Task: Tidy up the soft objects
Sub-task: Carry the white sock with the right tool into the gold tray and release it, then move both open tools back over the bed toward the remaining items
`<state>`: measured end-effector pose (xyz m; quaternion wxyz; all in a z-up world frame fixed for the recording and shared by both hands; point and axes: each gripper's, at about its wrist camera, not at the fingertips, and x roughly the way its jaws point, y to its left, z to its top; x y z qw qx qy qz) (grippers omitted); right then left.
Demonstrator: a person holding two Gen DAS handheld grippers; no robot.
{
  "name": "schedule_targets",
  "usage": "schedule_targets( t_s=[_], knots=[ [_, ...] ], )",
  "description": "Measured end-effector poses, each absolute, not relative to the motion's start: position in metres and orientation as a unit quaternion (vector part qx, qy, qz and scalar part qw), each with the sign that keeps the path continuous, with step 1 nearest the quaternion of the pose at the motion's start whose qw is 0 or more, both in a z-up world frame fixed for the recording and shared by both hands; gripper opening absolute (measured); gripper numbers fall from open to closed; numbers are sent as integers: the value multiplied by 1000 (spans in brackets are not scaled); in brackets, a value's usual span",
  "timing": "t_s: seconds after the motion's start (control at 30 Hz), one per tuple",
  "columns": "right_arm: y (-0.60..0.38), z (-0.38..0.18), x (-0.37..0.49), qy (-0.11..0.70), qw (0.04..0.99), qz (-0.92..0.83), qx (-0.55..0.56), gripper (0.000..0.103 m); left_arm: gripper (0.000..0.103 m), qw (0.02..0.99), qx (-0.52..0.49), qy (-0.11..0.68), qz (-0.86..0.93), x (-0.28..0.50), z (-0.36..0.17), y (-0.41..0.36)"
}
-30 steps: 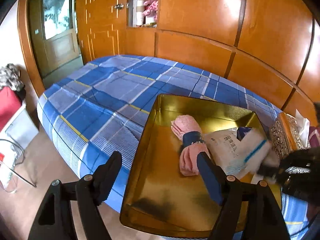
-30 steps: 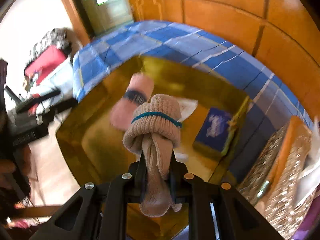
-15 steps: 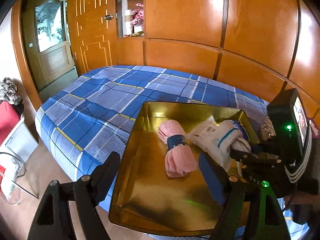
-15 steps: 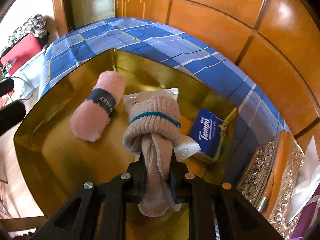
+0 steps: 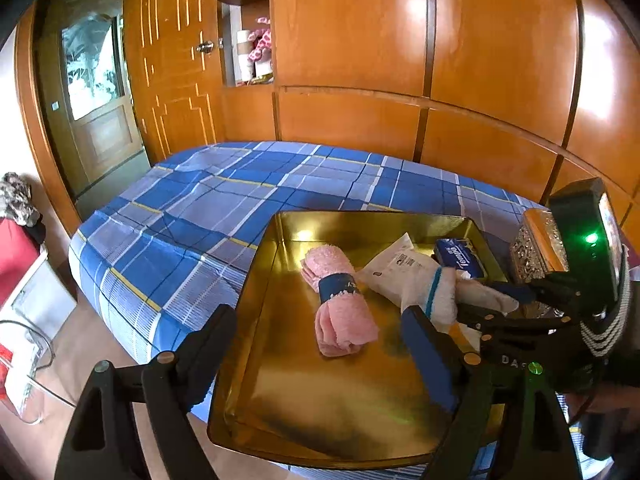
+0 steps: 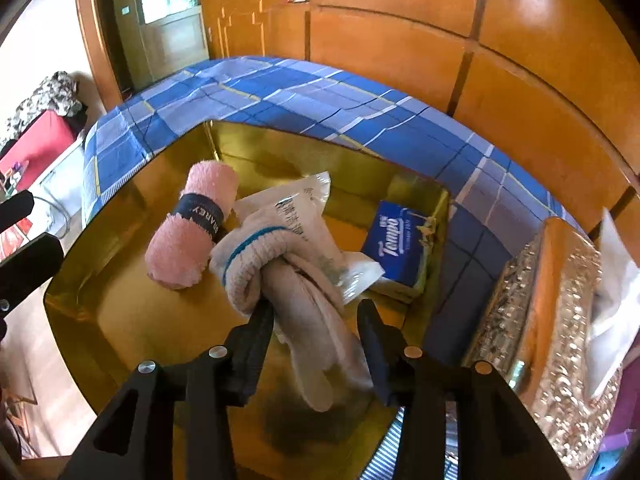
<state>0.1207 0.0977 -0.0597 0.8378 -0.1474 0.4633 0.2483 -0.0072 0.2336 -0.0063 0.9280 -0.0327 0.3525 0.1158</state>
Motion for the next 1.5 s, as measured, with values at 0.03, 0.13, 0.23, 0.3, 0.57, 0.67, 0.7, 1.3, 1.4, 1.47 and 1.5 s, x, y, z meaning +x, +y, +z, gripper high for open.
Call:
schedule_targets(
  t_s=[0.03, 0.13, 0.23, 0.3, 0.57, 0.67, 0.7, 1.3, 1.4, 1.47, 1.5],
  knots=[
    [94, -56, 119, 458, 842, 246, -142, 59, 85, 929, -30, 351, 116, -8, -5, 233],
    [87, -44, 114, 443, 853, 245, -128, 64, 87, 931, -20, 345, 117, -9, -3, 228],
    [80, -31, 109, 428, 864, 239, -119, 64, 87, 933, -11, 340, 116, -11, 1, 223],
    [74, -23, 106, 419, 871, 234, -110, 64, 87, 935, -6, 335, 115, -12, 4, 220],
    [48, -6, 99, 395, 891, 210, -77, 64, 88, 938, 7, 329, 111, -16, 7, 210],
    [40, 0, 94, 383, 899, 200, -71, 64, 88, 939, 12, 326, 109, -16, 8, 206],
    [37, 3, 92, 377, 902, 198, -69, 64, 88, 939, 15, 325, 108, -17, 9, 204],
    [-52, 58, 58, 273, 952, 134, -16, 64, 88, 947, 57, 310, 57, -14, 21, 155],
    [-78, 64, 53, 264, 958, 109, -3, 64, 88, 947, 67, 311, 43, -10, 22, 143],
    [-97, 67, 49, 259, 962, 88, 3, 64, 88, 947, 73, 311, 34, -8, 22, 136],
    [-109, 67, 47, 257, 963, 77, 6, 64, 88, 947, 77, 310, 28, -7, 23, 130]
  ],
)
